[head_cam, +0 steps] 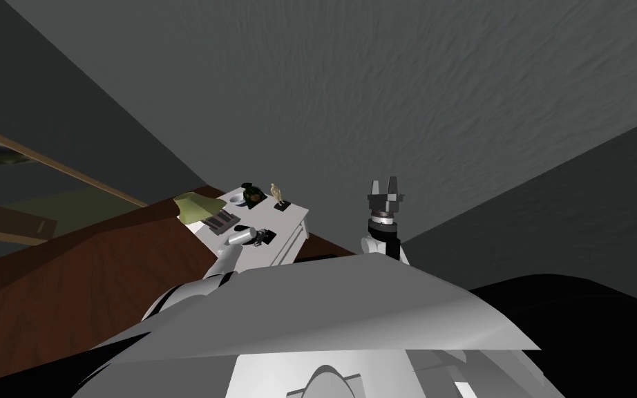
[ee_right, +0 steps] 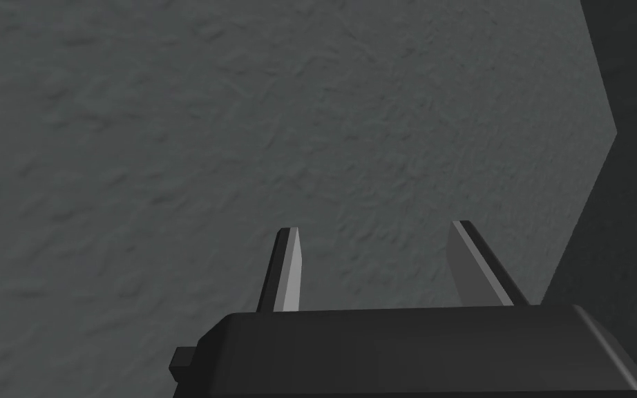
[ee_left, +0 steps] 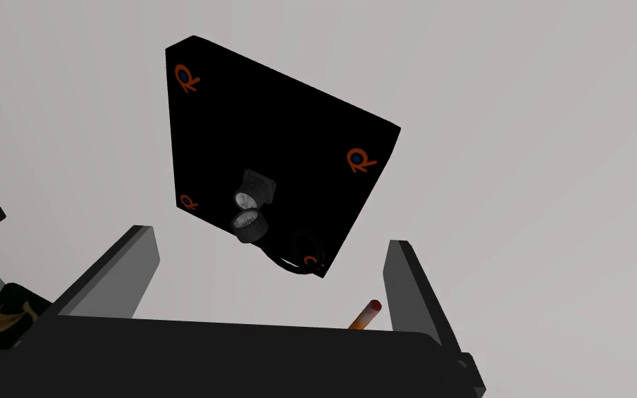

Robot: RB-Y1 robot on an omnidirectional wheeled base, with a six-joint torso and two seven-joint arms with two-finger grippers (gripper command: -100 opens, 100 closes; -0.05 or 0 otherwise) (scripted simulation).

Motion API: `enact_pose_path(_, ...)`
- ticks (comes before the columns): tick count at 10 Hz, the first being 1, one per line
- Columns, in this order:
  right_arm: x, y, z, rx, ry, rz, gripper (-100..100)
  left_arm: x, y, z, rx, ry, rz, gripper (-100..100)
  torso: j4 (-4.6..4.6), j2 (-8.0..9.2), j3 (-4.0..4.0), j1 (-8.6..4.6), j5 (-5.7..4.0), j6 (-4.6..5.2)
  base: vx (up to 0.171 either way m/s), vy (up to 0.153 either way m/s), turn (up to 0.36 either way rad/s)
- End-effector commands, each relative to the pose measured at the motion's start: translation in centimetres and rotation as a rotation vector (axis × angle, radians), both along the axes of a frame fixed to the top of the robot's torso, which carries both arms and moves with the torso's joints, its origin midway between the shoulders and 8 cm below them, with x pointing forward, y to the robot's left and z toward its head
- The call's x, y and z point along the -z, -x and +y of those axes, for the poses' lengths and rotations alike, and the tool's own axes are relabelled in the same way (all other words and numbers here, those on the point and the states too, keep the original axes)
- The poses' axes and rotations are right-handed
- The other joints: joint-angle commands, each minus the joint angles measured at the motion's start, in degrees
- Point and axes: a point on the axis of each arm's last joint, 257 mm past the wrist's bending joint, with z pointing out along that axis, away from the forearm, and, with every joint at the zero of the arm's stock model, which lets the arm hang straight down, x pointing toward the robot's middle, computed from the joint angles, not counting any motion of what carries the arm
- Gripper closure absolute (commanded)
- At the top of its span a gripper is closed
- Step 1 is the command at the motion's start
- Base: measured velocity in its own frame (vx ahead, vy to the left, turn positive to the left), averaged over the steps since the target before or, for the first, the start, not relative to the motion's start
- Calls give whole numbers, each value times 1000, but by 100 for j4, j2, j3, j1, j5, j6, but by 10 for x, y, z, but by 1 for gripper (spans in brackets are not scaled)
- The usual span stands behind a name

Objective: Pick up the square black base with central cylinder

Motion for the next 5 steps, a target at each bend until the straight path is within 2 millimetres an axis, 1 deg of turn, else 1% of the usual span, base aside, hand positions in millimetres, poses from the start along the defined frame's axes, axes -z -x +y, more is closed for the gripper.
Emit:
enact_pose_path(1,0,0,0,0,0,0,0,2,4,1,17,-1,0,-100,0,0,0,0,0,0,49,-31,69)
enact_pose_path(2,0,0,0,0,0,0,0,4,8,2,28,-1,-1,-100,2,8,5,2,1,-2,67,-49,120)
enact_pose_path(4,0,0,0,0,0,0,0,8,16,5,45,-1,-3,-100,-1,-6,-2,1,0,-2,114,-38,116)
enact_pose_path(5,0,0,0,0,0,0,0,10,20,6,55,-2,-4,-100,-2,-13,-7,1,1,-1,110,-62,96)
